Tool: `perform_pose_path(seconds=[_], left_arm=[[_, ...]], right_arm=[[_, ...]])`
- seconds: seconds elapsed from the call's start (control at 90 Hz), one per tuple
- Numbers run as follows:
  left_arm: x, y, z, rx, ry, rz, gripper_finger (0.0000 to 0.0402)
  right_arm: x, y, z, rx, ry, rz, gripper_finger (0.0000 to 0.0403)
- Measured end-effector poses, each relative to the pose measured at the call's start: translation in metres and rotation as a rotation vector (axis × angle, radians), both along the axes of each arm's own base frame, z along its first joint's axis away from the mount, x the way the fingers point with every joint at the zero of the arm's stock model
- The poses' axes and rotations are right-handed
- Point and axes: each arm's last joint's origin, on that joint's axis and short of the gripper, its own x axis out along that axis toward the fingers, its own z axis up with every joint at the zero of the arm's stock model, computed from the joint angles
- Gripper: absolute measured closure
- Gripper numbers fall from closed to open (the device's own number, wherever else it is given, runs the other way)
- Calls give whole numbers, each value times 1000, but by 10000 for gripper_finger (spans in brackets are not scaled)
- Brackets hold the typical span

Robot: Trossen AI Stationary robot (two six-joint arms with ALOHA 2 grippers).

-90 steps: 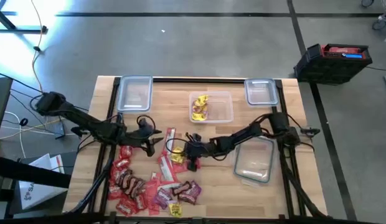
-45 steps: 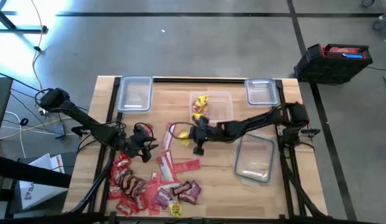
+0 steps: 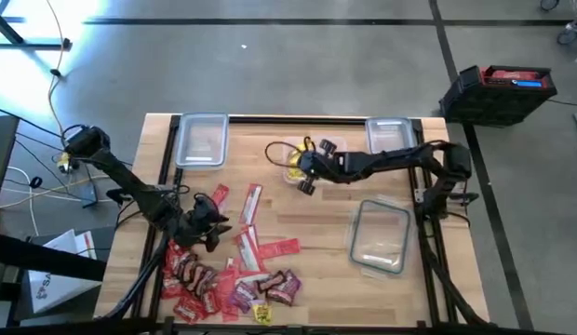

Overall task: Sort candy
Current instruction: Put the middle left yellow candy into the center transparent bin

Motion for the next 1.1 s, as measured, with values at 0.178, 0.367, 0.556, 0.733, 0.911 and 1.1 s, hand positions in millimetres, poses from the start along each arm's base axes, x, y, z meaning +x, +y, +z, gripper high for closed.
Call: perform_pose_path(seconds=[0.178, 0.367, 0.556, 0.733, 0.911, 1.1], left_arm=[[-1, 0, -1, 14, 7, -3, 257], [-4, 3, -3, 68, 37, 7, 257], [-6, 4, -6, -13, 90, 24, 257], [-14, 14, -14, -116, 249, 130, 257], [-15, 18, -16, -82, 267, 152, 257], [-16, 26, -16, 6, 266, 210, 257]], right_arm=[[2, -13, -19, 75, 22, -27, 403], [6, -9, -28, 145, 21, 27, 395], [8, -4, -28, 157, 12, 26, 349], [8, 0, -26, 152, 8, 25, 298], [6, 12, -10, 131, -24, 52, 274], [4, 34, 14, 101, -96, 106, 273]])
